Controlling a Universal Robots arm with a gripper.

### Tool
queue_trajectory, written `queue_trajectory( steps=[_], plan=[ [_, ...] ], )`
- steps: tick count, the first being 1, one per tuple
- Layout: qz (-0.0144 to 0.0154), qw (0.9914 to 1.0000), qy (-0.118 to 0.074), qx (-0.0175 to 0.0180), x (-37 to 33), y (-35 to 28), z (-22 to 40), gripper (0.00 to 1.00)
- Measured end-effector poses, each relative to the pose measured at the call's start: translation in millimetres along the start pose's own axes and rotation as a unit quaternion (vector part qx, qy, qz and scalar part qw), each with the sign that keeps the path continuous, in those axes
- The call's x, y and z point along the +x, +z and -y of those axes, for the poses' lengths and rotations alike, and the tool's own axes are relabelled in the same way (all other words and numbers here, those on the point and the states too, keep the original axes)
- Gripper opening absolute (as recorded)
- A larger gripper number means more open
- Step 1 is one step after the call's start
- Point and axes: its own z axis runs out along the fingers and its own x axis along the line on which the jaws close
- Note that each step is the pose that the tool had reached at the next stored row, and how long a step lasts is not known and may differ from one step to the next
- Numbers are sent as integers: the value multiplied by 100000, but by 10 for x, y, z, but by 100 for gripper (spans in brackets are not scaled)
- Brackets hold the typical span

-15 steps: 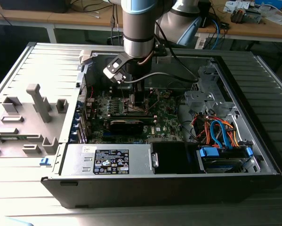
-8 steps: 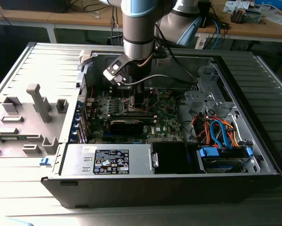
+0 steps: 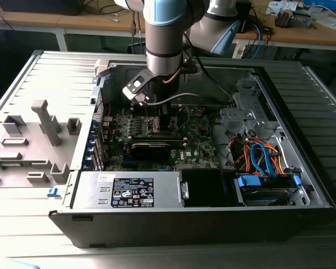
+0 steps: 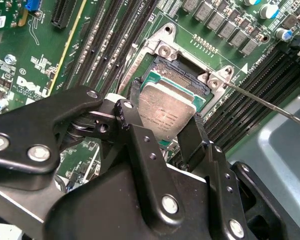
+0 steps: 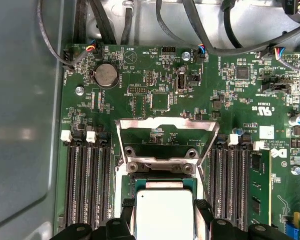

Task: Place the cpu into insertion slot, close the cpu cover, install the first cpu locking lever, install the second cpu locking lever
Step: 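Place the cpu into insertion slot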

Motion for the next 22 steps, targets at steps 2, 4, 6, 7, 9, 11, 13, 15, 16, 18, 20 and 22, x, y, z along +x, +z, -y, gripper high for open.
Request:
queue_trajectory(
  steps=[2, 4, 6, 7, 9, 11, 13, 15, 16, 18, 20, 22],
  plan=[
    [5, 100000, 1, 1, 0, 16, 2, 55],
    [9, 100000, 8, 0, 1, 43, 11, 55],
    [20, 100000, -6, -2, 1, 68, 13, 55],
    [23, 100000, -2, -1, 2, 75, 14, 55],
    [25, 100000, 5, 0, 2, 89, 15, 55],
    [28, 100000, 4, 2, 2, 103, 16, 55],
    [30, 100000, 27, 1, 3, 113, 16, 55],
    [34, 100000, 30, 6, 3, 114, 16, 55],
    [32, 100000, 31, 4, 3, 114, 16, 55],
    [30, 100000, 31, 2, 3, 115, 16, 55],
    [29, 100000, 31, 1, 3, 115, 16, 55],
    [28, 100000, 30, 1, 3, 116, 16, 56]
  ],
)
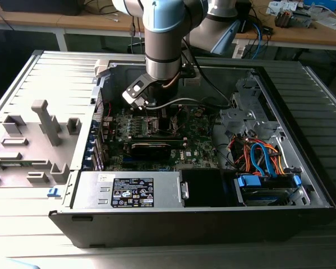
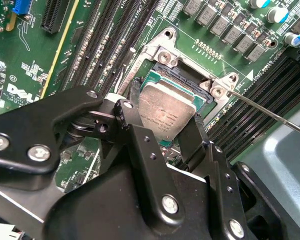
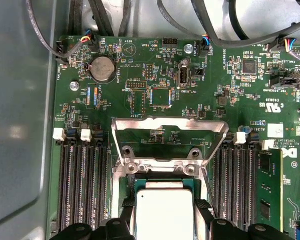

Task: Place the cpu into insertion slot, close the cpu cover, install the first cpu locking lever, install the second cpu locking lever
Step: 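Place the cpu into insertion slot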

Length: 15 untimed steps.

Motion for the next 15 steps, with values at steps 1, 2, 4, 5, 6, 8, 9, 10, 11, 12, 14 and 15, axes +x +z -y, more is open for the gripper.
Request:
queue_trajectory(
  steps=[1, 2, 4, 5, 6, 8, 9, 10, 11, 12, 14, 15],
  plan=[
    [1, 100000, 2, 1, 0, 0, 0, 62],
    [0, 100000, 2, 1, 0, 0, 0, 62],
    [2, 100000, 2, 0, 0, 1, 0, 62],
    [0, 100000, 1, 1, 0, 1, 0, 62],
    [0, 100000, 2, 3, 0, 1, 0, 62],
    [-9, 100000, 21, -7, 0, 0, 0, 62],
    [-20, 100000, 23, -14, 1, -1, -1, 62],
    [-18, 100000, 20, -11, 1, -2, -1, 62],
    [-7, 100000, 23, -6, 0, -3, 0, 62],
    [12, 100000, 25, 2, 0, -4, 0, 62],
    [38, 100000, 27, 5, -1, -4, -1, 62],
    [66, 100000, 23, 7, -1, -4, -1, 62]
  ],
)
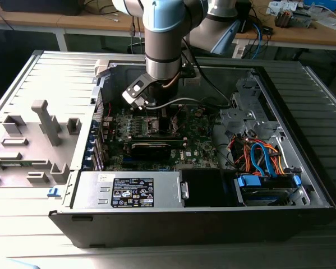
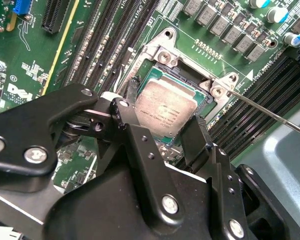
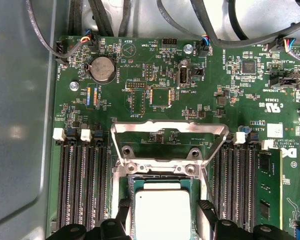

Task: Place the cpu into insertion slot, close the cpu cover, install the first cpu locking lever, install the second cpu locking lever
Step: 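Place the cpu into insertion slot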

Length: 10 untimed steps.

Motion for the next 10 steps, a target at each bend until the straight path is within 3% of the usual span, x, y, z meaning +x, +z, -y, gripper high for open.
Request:
queue_trajectory(
  steps=[6, 8, 10],
  plan=[
    [11, 100000, -3, -6, 0, 1, -1, 62],
    [17, 100000, -5, 0, 0, 0, -1, 54],
    [11, 100000, -5, -1, 0, 0, -1, 53]
  ],
)
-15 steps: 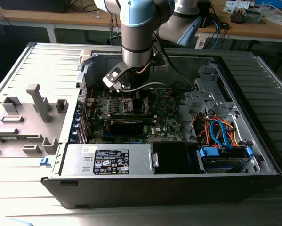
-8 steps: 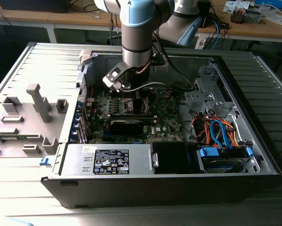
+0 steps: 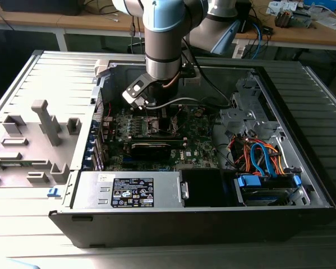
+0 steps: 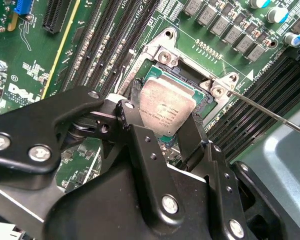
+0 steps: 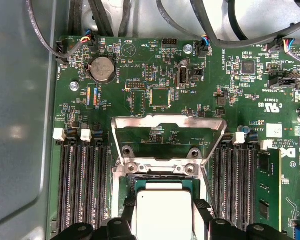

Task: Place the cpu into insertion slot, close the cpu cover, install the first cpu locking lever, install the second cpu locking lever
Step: 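Place the cpu into insertion slot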

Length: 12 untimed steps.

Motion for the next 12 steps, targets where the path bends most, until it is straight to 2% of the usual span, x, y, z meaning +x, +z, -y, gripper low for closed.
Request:
queue_trajectory(
  steps=[6, 10, 12],
  plan=[
    [27, 100000, 262, 1, 0, -2, -1, 53],
    [25, 99999, 415, 3, 0, -26, -2, 53],
    [-93, 99999, 436, -3, -1, -26, -1, 53]
  ],
)
